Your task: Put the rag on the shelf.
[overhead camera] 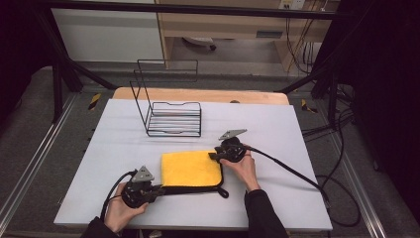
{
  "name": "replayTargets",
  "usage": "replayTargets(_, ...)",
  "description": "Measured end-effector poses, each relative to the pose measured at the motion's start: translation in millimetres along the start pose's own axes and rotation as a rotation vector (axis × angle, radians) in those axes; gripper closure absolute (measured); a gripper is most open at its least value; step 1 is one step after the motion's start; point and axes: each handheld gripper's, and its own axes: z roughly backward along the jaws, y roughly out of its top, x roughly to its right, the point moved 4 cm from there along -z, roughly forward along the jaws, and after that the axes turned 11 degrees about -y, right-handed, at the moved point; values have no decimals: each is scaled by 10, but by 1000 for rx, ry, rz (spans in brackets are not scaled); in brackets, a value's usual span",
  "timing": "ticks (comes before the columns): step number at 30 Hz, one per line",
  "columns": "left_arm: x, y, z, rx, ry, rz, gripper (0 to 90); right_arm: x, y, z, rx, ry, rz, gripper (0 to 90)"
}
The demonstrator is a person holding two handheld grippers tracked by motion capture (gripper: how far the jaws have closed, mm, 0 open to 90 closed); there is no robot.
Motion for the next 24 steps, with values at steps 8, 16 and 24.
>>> replayTargets(8, -76, 50, 62, -19, -1, -12, 810, -41, -8, 270, -52, 3, 22, 824)
replayTargets(16, -245, 135, 78, -3, 17, -24, 808, -189, -130, 564, -98, -30, -42, 824)
replayTargets(24, -152, 68, 90, 19, 10, -29, 789, -58, -161, 399, -22, -85, 47, 636)
